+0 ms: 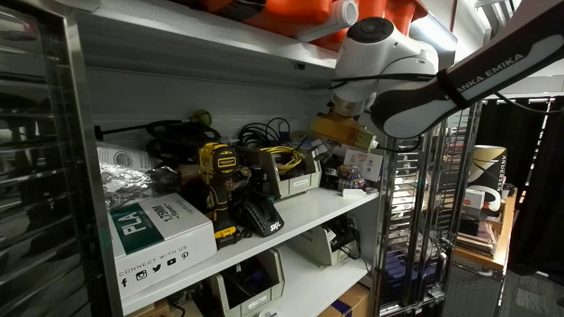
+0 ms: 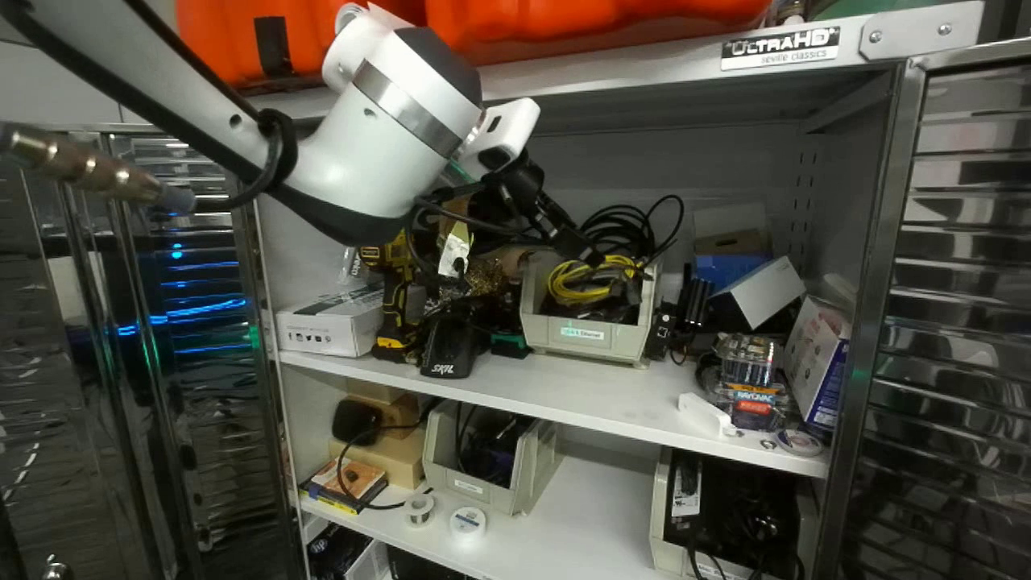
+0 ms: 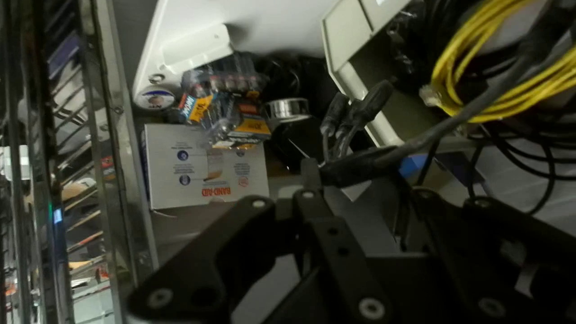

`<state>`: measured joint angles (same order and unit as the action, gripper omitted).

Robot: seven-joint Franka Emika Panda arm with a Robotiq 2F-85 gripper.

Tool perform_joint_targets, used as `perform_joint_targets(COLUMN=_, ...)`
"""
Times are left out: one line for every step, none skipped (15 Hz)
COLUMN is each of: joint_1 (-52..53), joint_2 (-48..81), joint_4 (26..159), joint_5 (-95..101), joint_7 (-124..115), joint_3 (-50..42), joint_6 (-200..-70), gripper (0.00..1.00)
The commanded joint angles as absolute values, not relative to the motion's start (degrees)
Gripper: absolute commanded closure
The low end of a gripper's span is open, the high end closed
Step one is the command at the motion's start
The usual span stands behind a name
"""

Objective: Put the multi USB charging cable in the gray box

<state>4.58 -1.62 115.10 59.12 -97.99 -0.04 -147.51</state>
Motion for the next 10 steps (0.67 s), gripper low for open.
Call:
perform_joint_targets(joint_1=3.9, joint_2=1.8, joint_4=109.2, joint_5=70.1, joint_7=-107.4, joint_3=-0.5, joint_6=-153.1, gripper=0.84)
perform_joint_targets(joint_1=3.9, joint_2=3.2, joint_4=107.4, joint_5=72.5, joint_7=-109.6, joint_3=-0.8, joint_6=-154.1, gripper=0.84)
perform_joint_targets(joint_1=3.8, joint_2=4.5, joint_4=105.5, joint_5=75.2, joint_7=-112.0, joint_3=-1.0, joint_6=-155.2, gripper=0.85)
perform_joint_targets(joint_1=3.8, joint_2=6.1, joint_4=103.2, joint_5=77.0, joint_7=-114.1, joint_3=-1.3, joint_6=-156.0, gripper=0.85)
perform_joint_targets(joint_1=3.9, joint_2=7.7, joint_4=101.0, joint_5=78.7, joint_7=-115.8, joint_3=-1.4, joint_6=-156.6, gripper=0.85)
perform_joint_targets(joint_1=3.8, joint_2=9.6, joint_4=98.8, joint_5=79.6, joint_7=-116.8, joint_3=-1.6, joint_6=-157.6, gripper=0.85)
perform_joint_targets(joint_1=3.8, joint_2=11.4, joint_4=96.7, joint_5=80.6, joint_7=-117.7, joint_3=-1.7, joint_6=-158.6, gripper=0.85)
perform_joint_targets(joint_1=3.8, joint_2=13.5, joint_4=94.5, joint_5=81.1, joint_7=-118.1, joint_3=-1.8, joint_6=-159.4, gripper=0.85)
perform_joint_targets(joint_1=3.7, joint_2=15.5, joint_4=92.5, joint_5=81.3, joint_7=-118.4, joint_3=-1.9, joint_6=-160.4, gripper=0.85)
perform_joint_targets(joint_1=3.6, joint_2=17.5, joint_4=90.6, joint_5=81.0, joint_7=-118.4, joint_3=-1.9, joint_6=-161.0, gripper=0.85)
